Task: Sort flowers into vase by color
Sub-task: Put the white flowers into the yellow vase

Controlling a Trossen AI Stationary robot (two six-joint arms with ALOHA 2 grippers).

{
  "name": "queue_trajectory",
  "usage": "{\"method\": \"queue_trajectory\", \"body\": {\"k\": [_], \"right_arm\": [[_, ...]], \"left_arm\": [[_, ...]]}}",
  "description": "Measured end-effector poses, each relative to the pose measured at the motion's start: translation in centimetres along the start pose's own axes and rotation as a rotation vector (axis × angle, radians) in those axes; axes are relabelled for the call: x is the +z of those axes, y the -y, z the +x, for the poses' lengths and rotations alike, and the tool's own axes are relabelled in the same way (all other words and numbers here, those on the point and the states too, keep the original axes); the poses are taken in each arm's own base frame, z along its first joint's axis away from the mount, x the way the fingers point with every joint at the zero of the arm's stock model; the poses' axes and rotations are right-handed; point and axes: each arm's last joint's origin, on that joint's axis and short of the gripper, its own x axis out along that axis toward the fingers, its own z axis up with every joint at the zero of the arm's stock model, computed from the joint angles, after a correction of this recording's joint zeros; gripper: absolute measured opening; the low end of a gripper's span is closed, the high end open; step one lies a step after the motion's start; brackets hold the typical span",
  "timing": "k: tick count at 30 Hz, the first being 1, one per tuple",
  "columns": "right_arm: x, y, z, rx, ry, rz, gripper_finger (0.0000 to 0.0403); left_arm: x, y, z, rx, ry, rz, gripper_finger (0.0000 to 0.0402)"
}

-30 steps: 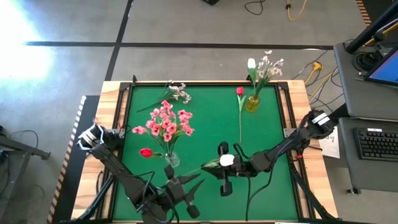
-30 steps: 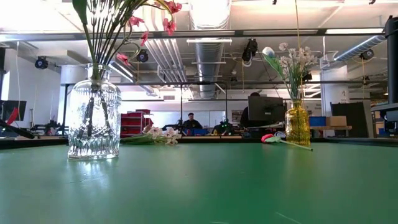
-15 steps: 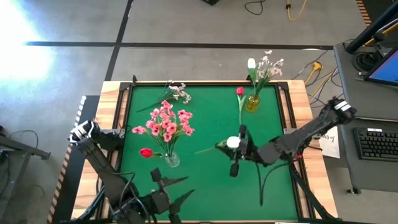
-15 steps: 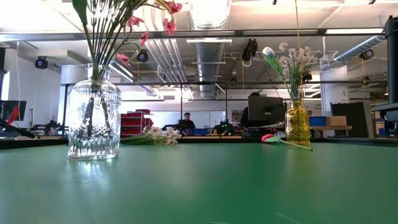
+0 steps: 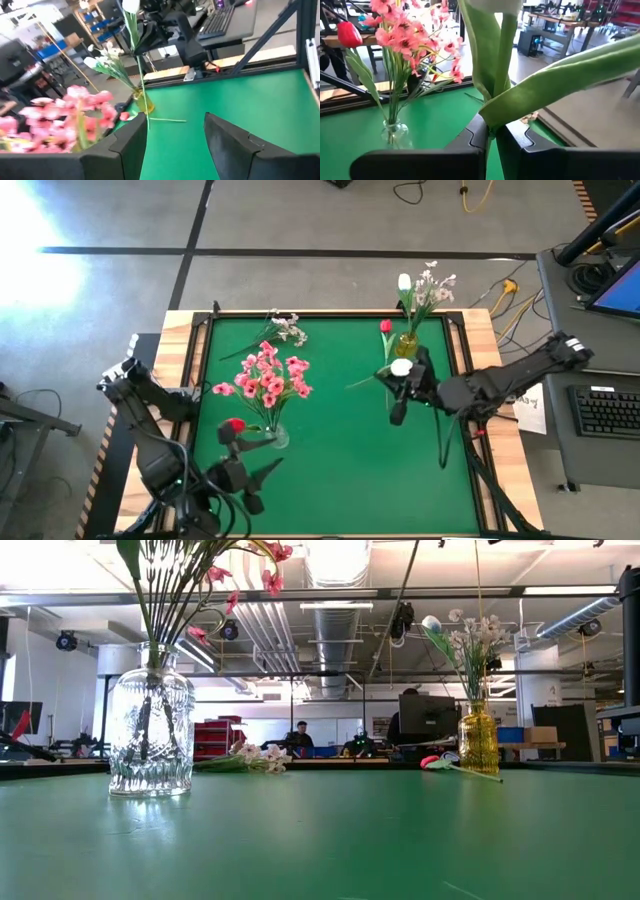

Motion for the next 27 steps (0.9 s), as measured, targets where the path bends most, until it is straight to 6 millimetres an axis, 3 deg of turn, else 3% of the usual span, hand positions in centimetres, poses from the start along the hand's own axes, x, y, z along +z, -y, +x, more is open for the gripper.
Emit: {"method": "queue_trajectory", "body": {"k": [8,13,19,27], "right_arm": [[1.4,2.4,-1.7,-0.098,0.061,0.037,0.0018],[3.0,4.2,-2.7,-0.195,0.087,0.102,0.0018],[4.6,5.9,-2.9,-0.310,-0.089,0.133,0.0018],[6.2,8.0,-1.8,-0.477,-0.274,0.091,0.0018]], "left_arm": [[-0.3,-2.3,-1.8,0.062,0.040,0.077,0.0180],[0.2,-4.9,-2.3,0.067,0.038,0.058,0.0180],[0.1,-8.0,-3.0,0.059,0.031,0.012,0.0180],[-1.7,-10.1,-3.2,0.071,0.041,-0.070,0.0181]]}}
